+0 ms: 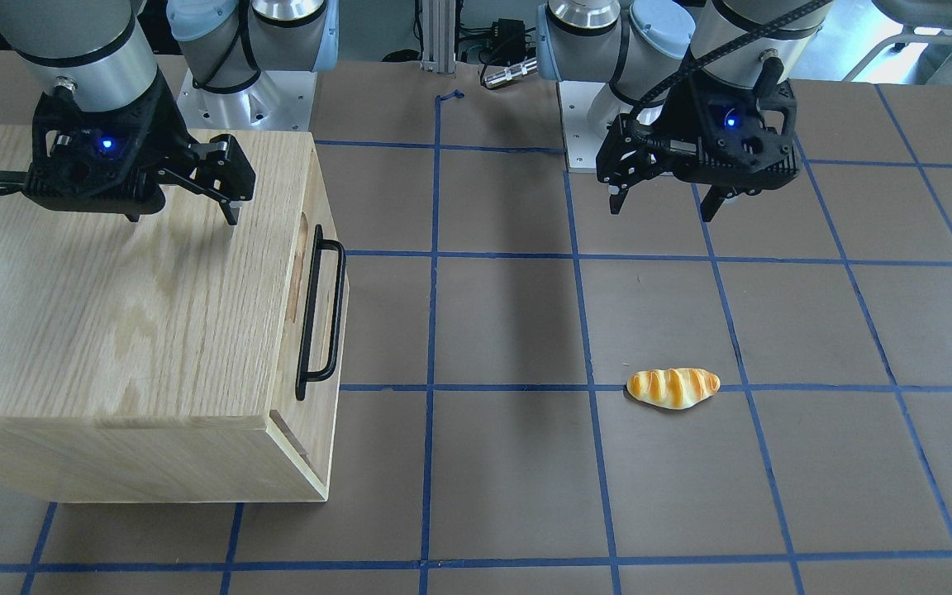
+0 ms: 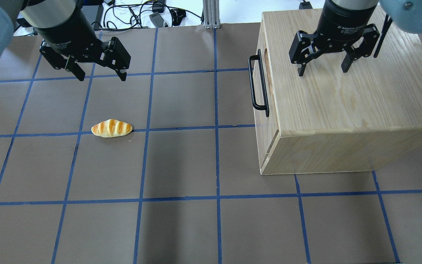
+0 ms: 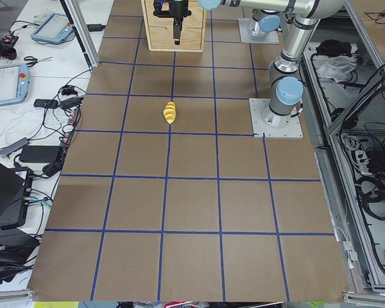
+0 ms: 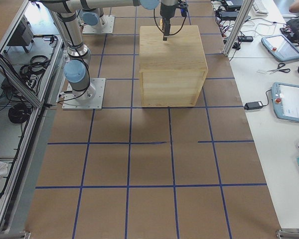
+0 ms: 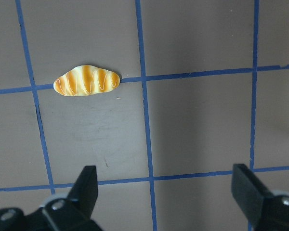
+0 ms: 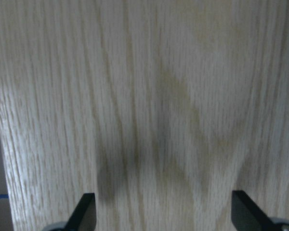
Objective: Open upper drawer
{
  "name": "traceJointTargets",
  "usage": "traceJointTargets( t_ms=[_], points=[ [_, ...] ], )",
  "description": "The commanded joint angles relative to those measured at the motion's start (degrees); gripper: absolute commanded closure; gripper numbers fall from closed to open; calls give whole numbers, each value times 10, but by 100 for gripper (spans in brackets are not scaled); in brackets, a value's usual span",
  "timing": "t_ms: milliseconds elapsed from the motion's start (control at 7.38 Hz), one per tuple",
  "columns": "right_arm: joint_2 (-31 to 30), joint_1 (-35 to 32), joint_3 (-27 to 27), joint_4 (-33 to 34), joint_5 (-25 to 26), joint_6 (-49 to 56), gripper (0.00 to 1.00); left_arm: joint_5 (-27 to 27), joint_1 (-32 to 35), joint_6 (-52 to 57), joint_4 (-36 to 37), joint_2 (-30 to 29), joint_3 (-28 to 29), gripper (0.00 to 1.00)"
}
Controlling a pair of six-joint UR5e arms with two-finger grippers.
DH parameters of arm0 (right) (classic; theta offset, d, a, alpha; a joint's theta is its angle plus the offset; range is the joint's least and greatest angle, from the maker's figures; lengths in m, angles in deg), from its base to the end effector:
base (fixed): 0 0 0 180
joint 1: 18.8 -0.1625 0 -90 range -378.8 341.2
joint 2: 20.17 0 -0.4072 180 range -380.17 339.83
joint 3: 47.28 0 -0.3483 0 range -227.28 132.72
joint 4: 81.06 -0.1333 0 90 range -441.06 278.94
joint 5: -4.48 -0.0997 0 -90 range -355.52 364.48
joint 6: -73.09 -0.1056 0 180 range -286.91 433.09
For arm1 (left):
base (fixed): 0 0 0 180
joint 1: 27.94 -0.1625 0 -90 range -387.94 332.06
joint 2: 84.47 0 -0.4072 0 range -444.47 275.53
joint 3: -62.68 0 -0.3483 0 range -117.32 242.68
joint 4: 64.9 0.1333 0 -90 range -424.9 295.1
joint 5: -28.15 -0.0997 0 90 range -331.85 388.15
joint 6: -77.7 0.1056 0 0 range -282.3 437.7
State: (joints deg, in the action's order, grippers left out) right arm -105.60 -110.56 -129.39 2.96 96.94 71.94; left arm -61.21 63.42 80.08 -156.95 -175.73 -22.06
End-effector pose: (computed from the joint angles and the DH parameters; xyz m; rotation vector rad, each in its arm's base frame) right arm 0.1433 -0.4707 0.4786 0.0180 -3.0967 -0.0702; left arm -0.1454 -0.4563 0.4918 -0.1024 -3.1286 0.0534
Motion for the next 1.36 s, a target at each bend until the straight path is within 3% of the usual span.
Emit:
traceJointTargets(
  t_ms=[0, 814, 1085, 1220],
  points=[
    [0, 1, -1, 0, 0, 0, 0, 2, 0, 0, 1, -1, 1, 0],
    [0, 0, 0, 0, 0, 0, 0, 10, 3, -15, 8, -16, -2, 0],
    [0, 0, 0, 0, 0, 0, 0, 168, 15, -110, 138, -51, -25, 0],
    [0, 1, 0, 0, 0, 0, 0, 189, 42, -128, 183, -71, -30, 0]
  ],
)
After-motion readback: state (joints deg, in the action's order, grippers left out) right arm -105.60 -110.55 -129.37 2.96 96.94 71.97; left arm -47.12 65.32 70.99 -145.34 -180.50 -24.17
